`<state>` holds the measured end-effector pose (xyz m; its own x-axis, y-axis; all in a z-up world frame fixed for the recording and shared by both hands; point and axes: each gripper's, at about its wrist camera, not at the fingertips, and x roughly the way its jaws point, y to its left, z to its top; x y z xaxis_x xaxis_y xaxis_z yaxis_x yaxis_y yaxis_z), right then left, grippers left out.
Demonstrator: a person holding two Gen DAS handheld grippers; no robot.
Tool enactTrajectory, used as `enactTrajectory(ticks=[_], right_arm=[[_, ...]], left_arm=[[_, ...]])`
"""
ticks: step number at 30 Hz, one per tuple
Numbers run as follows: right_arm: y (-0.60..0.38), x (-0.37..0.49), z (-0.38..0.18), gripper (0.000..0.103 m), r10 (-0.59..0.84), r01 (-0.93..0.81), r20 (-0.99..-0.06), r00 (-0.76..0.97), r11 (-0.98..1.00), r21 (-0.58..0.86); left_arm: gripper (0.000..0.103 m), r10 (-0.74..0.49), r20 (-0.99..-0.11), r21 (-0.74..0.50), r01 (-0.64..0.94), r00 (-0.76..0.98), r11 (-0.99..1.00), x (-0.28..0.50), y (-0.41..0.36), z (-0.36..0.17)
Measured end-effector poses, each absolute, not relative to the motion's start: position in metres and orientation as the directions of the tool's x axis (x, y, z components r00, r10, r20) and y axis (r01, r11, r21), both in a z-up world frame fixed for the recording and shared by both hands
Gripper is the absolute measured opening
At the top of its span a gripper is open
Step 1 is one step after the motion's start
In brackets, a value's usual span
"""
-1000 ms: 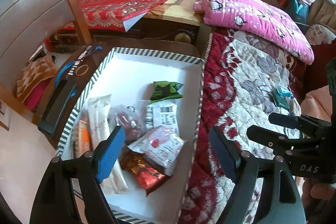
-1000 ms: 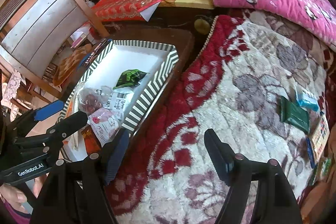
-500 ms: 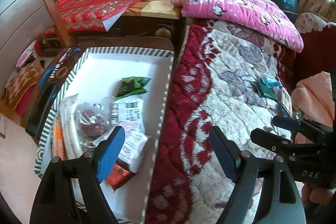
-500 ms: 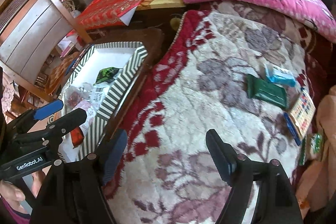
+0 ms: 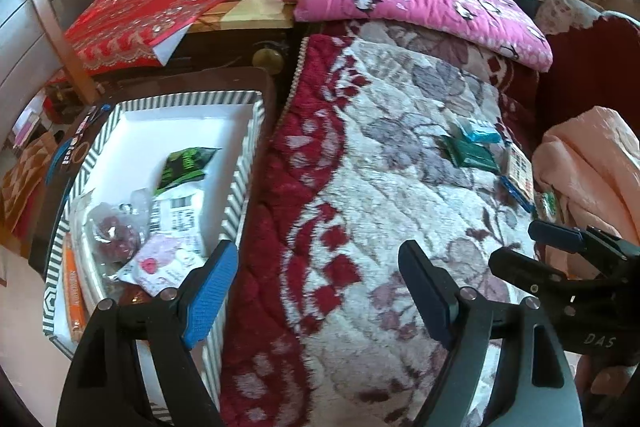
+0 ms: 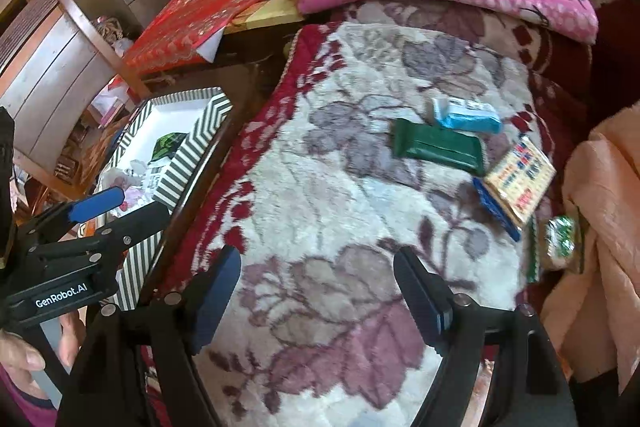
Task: Organize snacks
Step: 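Move both grippers back toward the remaining snacks on the quilt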
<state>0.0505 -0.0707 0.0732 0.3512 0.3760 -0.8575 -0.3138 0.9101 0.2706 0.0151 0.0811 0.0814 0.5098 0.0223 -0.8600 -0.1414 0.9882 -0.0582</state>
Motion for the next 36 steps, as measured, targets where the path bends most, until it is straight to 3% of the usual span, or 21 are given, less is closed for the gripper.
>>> enactTrajectory(ticks=[26, 36], right_arm=[[-0.19, 0.036, 0.067, 0.085, 0.278, -0.114, -0.883, 0.377, 0.961, 0.254], [-0.2, 0.042, 0.056, 0.085, 0.289, -0.1, -0.887, 0.361, 0.957, 0.271]], left_arm=[[0.082, -0.074, -0.874, -0.056, 0.051, 0.48, 0.997, 0.059, -0.011, 0.068], [0.082, -0.174, -0.882, -0.067, 0.25, 0.437, 0.966, 0.104, -0.035, 0.052]])
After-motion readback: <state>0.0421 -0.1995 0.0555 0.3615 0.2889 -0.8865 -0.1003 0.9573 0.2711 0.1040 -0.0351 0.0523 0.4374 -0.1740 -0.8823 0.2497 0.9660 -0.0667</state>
